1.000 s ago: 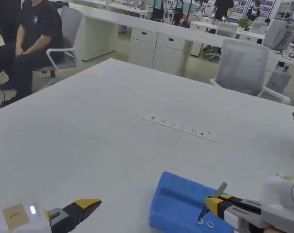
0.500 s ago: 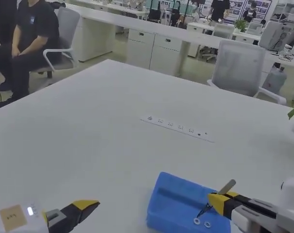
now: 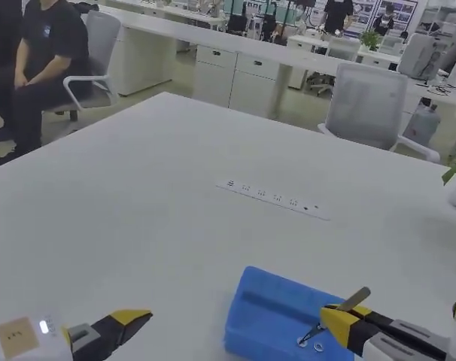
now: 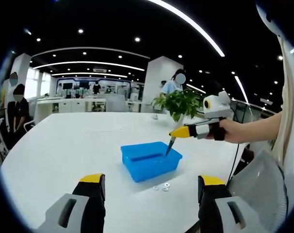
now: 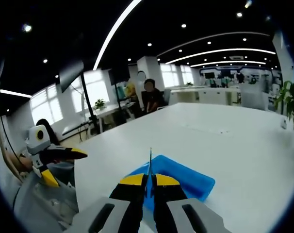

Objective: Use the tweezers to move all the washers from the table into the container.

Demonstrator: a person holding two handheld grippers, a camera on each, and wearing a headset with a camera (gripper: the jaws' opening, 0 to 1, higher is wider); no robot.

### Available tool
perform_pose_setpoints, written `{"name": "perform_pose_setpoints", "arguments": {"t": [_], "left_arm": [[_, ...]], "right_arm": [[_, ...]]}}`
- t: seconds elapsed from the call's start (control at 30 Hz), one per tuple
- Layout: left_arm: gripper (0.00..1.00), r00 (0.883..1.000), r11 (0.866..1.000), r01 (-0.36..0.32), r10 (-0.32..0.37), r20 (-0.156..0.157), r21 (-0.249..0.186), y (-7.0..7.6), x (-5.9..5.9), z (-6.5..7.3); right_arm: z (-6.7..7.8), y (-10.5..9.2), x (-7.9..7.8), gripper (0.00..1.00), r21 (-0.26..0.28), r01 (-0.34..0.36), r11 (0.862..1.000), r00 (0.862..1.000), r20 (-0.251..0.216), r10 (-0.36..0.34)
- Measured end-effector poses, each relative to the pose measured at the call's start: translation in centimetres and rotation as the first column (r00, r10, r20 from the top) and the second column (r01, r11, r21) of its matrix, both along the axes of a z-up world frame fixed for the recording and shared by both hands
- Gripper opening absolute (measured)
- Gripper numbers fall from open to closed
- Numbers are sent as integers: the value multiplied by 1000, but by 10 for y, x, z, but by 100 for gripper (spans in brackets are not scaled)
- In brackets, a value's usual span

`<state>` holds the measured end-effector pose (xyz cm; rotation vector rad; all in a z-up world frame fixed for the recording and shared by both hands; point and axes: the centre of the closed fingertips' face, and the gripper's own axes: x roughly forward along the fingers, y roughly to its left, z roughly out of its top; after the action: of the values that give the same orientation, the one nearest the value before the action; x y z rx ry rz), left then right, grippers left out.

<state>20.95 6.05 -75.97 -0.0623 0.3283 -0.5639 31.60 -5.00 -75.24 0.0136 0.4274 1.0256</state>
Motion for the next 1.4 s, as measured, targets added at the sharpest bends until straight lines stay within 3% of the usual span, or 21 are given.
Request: {"name": "perform_pose_setpoints", "arguments": {"t": [0.23,0.57,0.93,1.4], "left_arm": [[79,1000,1000,1,-1,-3,2,0,0,-1],[79,1000,1000,8,-8,-13,9,-1,-1,-3],[78,1000,1000,16,-16,-15,9,-3,-2,-3],[78,1000,1000,13,-13,-12,7,-3,-2,-2]], "right_arm": [[-4,11,-14,3,25,-36,999,999,-23,37],[-39,23,-38,3,-34,-147,989,985,-97,143],[-60,24,-41,3,-85,-195,977,975,-126,184],[-68,26,-46,3,-128,-254,959,964,-115,240]]}}
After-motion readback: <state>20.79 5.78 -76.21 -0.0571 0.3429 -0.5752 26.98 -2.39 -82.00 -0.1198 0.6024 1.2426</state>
